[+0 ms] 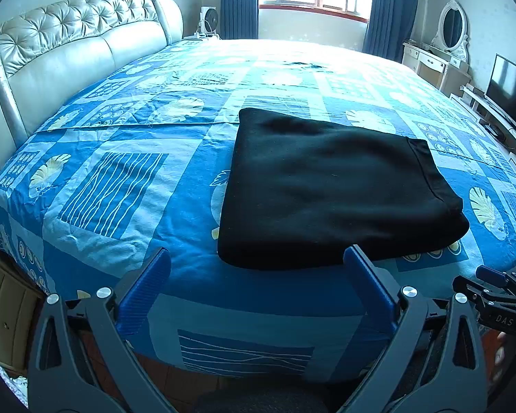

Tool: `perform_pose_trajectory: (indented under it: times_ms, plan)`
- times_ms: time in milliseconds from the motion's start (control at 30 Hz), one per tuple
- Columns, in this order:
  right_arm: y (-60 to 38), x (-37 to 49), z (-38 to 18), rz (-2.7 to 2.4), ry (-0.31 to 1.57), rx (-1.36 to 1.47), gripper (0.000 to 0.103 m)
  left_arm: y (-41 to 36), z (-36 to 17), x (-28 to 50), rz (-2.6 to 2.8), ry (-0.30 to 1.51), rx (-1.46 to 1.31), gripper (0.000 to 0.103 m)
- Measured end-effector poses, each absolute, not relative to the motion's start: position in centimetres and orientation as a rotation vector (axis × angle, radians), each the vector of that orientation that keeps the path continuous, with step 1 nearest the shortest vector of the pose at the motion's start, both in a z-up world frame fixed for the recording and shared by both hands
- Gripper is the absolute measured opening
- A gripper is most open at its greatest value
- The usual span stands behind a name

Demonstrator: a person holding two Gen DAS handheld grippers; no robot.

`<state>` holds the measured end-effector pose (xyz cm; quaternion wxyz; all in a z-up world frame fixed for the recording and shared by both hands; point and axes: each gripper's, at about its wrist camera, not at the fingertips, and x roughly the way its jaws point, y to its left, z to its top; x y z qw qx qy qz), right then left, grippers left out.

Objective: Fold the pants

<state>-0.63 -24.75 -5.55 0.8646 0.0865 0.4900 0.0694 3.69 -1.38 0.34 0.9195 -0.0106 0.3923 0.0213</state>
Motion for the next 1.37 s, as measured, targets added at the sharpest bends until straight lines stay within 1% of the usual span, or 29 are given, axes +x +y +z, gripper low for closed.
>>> perform_pose_trajectory:
  times_ms: [900,967,1067,1167,1300,1333,1367]
  plan:
    - [-24.1,-0.7,-6.1,0.160,1.051,0.176,0.082,-1.9,0.2,4.0,0.071,0.830,0.006,0.101]
    - [-24.1,-0.8,-6.1,0.160,1.050,0.176,0.082,-1.6,0.4,4.3,0.075,0.838,-0.030,0.101]
    - [-24.0,-0.8,-6.1,0.167,1.048,0.184,0.082,-0.5,1.4,4.6,-0.009,0.826,-0.165,0.101]
    - [-24.1,-0.7,-4.7,0.188,1.014,0.200,0.082,0.5,2.5,5.6,-0.027,0.817,-0.172,0.101]
    - [-25.5,2.1,-0.6,0.214,0.899,0.229,0.082,4.0,3.3,9.2,0.010,0.787,-0.116,0.101]
    - [-26.1,3.8,0.4,0.206,0.869,0.227,0.085,5.4,3.3,10.8,0.057,0.771,-0.095,0.101]
    - [-26.7,5.8,1.3,0.188,0.838,0.228,0.086,7.1,3.2,12.6,0.103,0.756,-0.077,0.101]
